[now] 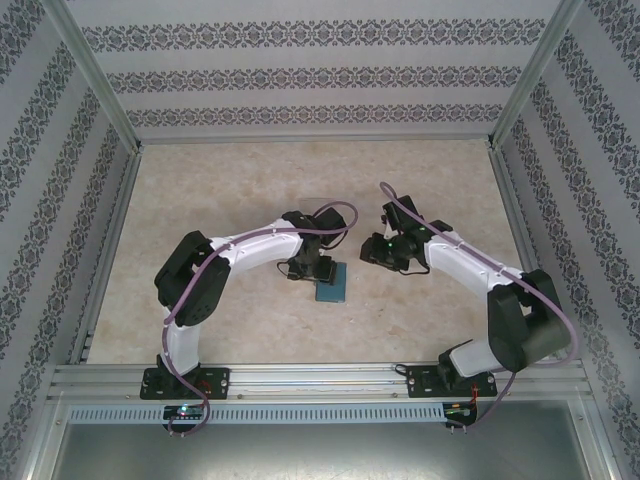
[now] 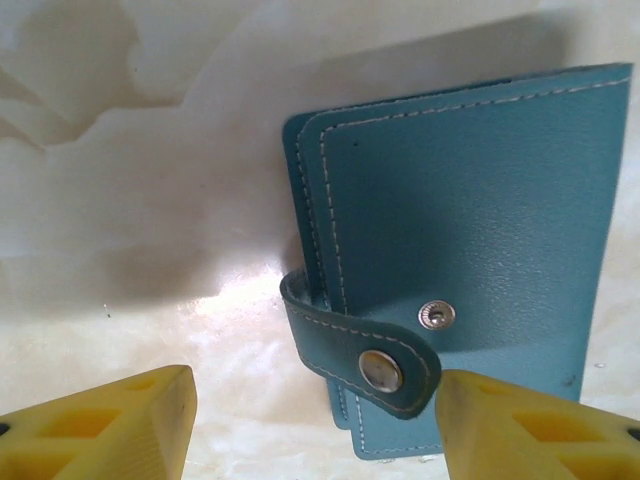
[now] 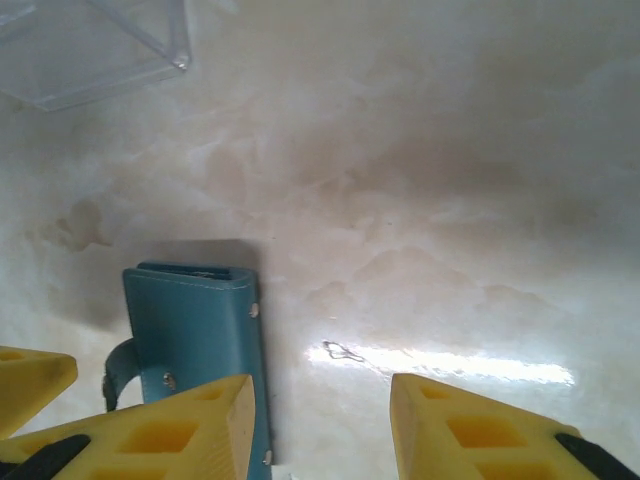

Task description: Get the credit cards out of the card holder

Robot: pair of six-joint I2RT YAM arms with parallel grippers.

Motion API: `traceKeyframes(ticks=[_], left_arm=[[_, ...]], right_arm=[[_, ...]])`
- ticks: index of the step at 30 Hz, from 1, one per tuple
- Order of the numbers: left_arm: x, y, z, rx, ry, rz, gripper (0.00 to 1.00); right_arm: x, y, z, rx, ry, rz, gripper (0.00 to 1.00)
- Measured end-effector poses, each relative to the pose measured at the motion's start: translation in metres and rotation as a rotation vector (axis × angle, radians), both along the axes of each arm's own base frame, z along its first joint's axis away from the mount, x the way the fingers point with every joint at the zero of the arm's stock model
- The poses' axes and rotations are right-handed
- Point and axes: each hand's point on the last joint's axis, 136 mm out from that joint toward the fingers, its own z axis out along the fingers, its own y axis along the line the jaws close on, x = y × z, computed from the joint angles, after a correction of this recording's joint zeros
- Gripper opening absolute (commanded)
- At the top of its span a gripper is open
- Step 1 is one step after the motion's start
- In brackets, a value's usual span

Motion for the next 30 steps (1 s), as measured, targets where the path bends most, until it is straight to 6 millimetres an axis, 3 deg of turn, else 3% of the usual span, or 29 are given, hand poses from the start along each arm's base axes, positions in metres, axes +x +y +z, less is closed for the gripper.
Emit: traceKeyframes(ticks=[10, 22, 30], left_arm=[[0.004, 0.004, -0.006, 0.005, -0.030, 0.030, 0.36], [0.008, 0.014, 0.005, -0.113, -0.092, 0.075, 0.33], [0.010, 0.018, -0.003, -0.181, -0.070, 0.105, 0.17]], right_arm=[[-0.007, 0.001, 0.007, 0.007, -0.013, 0.006, 0.40], [-0.014, 0.033, 0.008, 0.000, 0.019, 0.086, 0.40], [-0.014, 0.043, 0.006, -0.011, 0.038, 0.113, 0.41]])
